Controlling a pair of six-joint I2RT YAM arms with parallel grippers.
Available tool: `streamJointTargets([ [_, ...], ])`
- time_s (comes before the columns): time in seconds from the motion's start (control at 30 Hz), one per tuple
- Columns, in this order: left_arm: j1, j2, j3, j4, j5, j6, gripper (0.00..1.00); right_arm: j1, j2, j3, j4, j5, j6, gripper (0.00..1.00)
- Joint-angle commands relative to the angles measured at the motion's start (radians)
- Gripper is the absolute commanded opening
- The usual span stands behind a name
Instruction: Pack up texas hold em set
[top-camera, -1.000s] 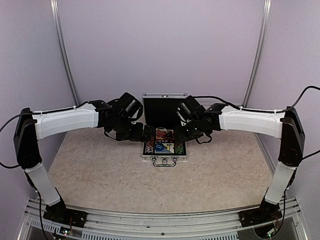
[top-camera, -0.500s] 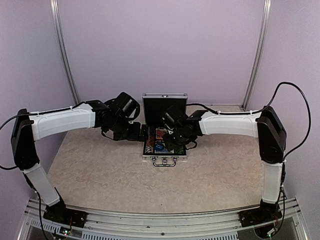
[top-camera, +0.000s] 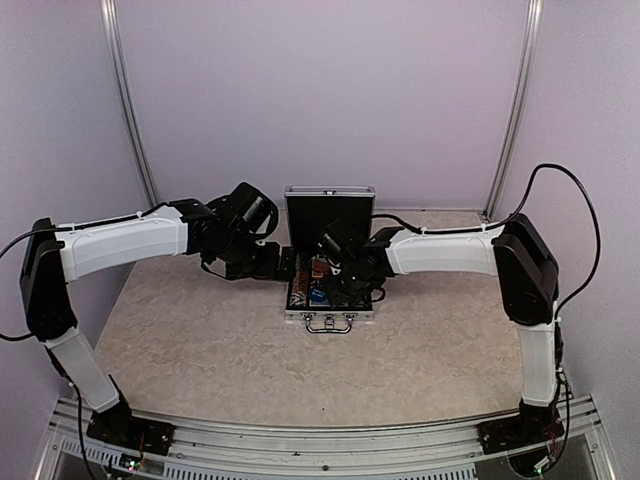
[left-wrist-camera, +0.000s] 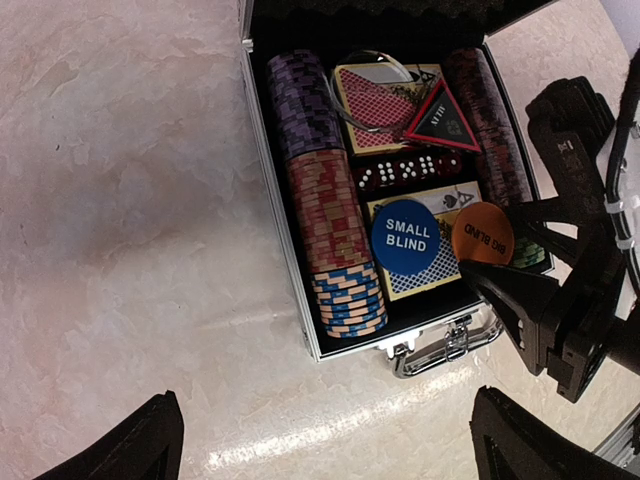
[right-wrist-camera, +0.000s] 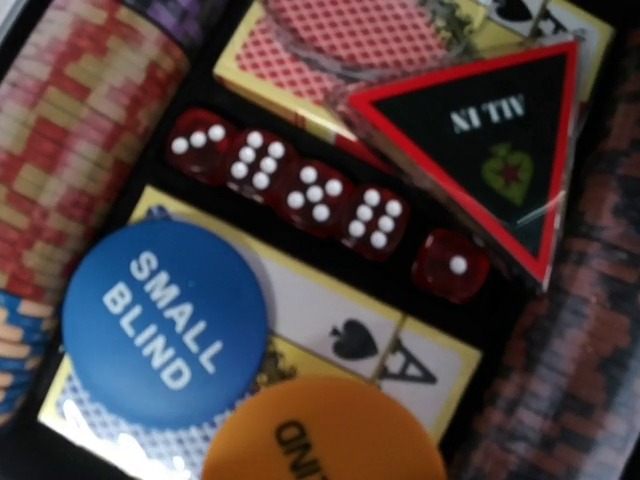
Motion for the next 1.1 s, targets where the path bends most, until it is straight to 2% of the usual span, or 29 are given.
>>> streamJointTargets([
  [0.0,0.009,-0.035,-0.012,0.006,-0.009,0.004,0.99,0.009,0.032,0.043,0.011,0.025,-0.013,0.53],
  [0.73,0.012,-0.042,-0.003,-0.005,-0.011,0.003,0.99,0.004,0.022,0.043,-0.014,0.073,-0.020,0.59],
  [0.97,0.027,-0.066,0.023,-0.017,-0.024,0.014,0.99,0.006,-0.101,-0.025,-0.002,0.045,-0.018,0.79],
  [1.07,0.049,-0.081,0.055,-0.023,-0.030,0.030,0.99,0.007,-0.187,-0.102,0.017,0.028,-0.004,0.82],
])
